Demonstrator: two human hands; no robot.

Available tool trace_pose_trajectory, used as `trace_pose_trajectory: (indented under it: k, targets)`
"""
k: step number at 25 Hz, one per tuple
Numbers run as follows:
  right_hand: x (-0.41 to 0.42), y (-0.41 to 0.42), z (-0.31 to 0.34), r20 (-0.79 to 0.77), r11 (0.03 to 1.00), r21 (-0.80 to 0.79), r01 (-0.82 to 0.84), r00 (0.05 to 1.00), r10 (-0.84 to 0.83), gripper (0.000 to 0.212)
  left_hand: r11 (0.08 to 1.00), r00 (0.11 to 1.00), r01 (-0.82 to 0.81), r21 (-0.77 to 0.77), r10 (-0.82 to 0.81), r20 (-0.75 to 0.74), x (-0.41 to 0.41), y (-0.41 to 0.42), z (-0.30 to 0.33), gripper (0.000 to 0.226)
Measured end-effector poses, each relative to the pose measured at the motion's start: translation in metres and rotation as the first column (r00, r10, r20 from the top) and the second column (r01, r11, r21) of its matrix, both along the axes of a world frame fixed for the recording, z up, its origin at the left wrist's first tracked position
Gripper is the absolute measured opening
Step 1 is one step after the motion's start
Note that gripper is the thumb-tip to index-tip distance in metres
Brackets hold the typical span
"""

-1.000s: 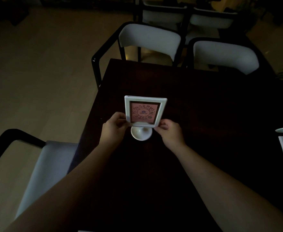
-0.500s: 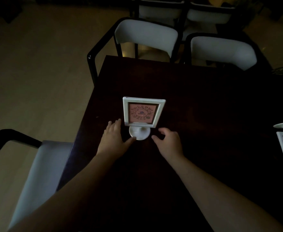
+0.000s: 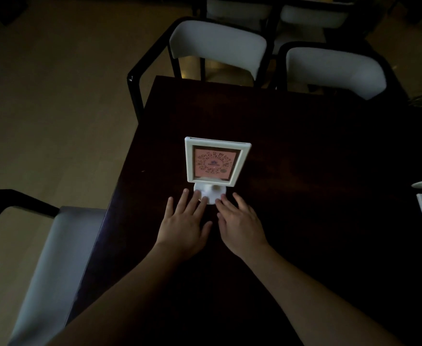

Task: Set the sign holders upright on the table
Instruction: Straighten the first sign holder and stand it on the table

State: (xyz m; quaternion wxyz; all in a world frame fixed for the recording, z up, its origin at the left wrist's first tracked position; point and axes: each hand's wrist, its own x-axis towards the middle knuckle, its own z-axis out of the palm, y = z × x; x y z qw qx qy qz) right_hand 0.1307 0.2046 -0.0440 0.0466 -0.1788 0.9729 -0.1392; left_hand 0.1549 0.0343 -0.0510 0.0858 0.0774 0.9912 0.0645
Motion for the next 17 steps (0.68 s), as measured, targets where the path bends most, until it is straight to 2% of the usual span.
trace_pose_trajectory:
  k: [17]
  targets:
    - [-0.071,0.008,-0.004,0.008,0.998,0.044,0.039,0.999,-0.039,0.048,1.0,0.998,-0.017,0.018,0.016,0.064,-0.075,0.017,0.003,0.076]
